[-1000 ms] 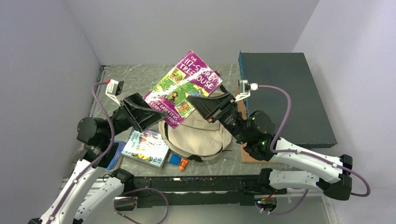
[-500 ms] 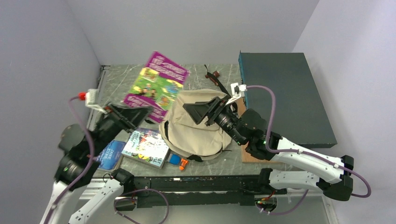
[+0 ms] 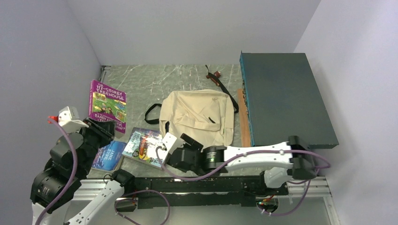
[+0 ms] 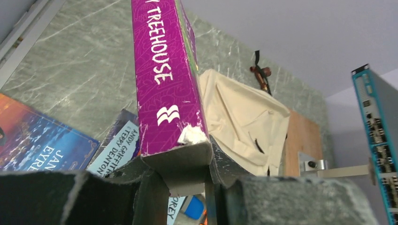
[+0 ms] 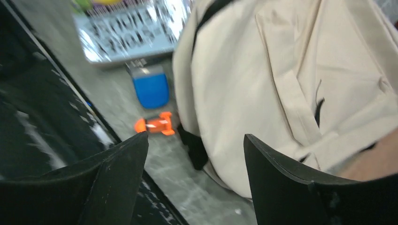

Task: Pack the student bag
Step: Place the book in the student bag.

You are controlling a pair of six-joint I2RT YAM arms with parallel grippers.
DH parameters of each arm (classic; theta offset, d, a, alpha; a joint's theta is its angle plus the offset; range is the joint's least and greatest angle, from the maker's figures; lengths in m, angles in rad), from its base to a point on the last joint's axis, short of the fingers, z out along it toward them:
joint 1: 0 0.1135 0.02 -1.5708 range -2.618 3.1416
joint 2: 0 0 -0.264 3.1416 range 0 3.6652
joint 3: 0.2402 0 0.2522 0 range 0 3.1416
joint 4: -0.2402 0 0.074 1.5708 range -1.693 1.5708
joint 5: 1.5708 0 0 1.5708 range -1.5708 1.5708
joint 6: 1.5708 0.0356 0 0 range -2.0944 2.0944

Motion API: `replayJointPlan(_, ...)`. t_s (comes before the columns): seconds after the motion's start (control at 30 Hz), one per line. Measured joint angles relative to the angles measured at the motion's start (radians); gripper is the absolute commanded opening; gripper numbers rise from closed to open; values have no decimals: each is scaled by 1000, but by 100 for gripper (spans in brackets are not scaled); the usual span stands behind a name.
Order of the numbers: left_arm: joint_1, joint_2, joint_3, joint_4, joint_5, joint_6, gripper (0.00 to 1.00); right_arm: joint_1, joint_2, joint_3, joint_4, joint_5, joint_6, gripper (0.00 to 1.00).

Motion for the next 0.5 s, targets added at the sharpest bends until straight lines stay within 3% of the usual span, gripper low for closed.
replayJointPlan(0.2, 0, 22, -16, -30, 13, 6, 0, 3, 114, -32, -70, 49, -51, 77)
replayJointPlan(0.5, 0, 31, -51, -27, 66, 0, 0, -2, 163, -97, 10, 67, -78, 77)
